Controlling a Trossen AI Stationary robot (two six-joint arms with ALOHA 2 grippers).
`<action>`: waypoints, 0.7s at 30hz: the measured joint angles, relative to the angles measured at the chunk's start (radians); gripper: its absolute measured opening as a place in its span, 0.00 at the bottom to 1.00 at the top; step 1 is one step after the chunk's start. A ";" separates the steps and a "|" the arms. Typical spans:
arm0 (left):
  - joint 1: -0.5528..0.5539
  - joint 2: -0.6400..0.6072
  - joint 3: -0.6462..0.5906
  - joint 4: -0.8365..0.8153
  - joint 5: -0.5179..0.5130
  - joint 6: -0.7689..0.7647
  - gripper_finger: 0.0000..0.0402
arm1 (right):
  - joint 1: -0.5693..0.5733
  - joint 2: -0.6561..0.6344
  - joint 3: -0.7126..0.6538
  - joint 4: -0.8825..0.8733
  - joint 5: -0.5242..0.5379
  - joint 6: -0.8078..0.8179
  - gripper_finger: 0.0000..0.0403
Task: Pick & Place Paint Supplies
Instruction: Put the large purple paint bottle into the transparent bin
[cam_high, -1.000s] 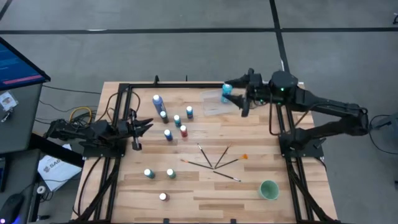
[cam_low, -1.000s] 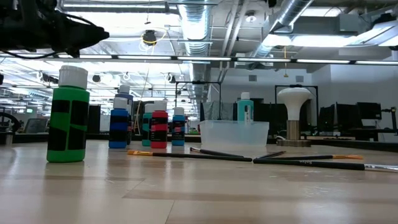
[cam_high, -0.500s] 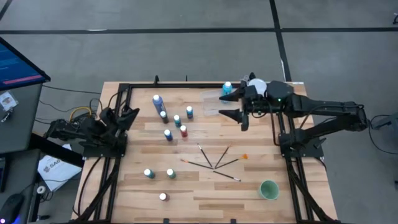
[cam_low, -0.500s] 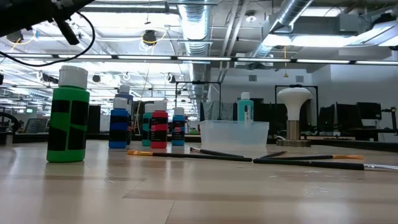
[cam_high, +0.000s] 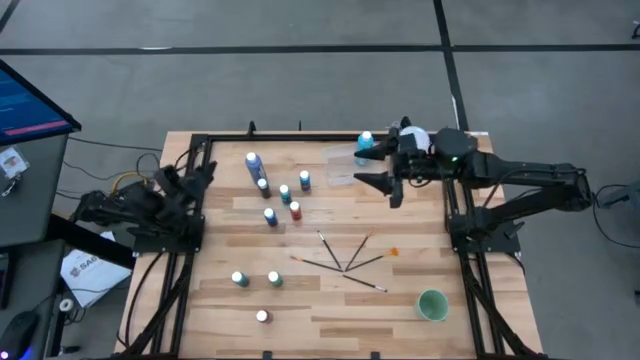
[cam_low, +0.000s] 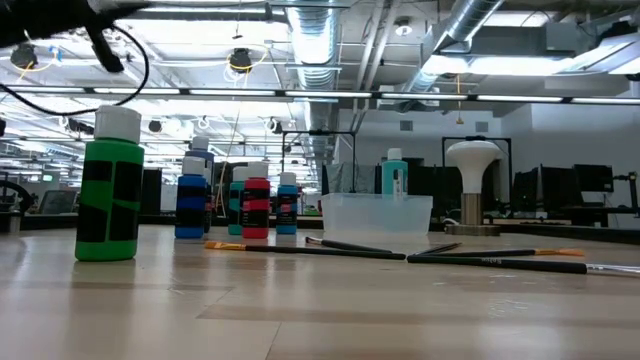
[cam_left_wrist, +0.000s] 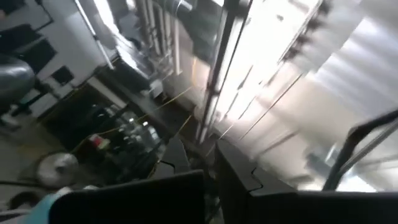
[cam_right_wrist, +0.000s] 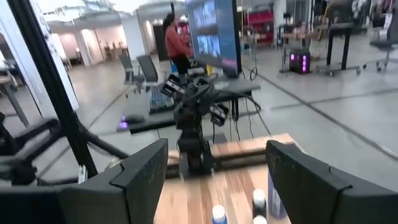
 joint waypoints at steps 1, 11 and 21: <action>0.000 0.012 0.027 0.004 0.004 -0.010 0.02 | 0.002 -0.005 0.018 -0.002 0.000 -0.001 0.66; 0.000 0.409 0.473 -0.038 0.204 0.152 0.23 | 0.045 -0.021 0.250 -0.262 -0.002 -0.163 0.66; 0.003 0.782 1.001 -0.665 0.234 0.173 0.46 | 0.059 -0.101 0.429 -0.586 -0.003 -0.199 0.66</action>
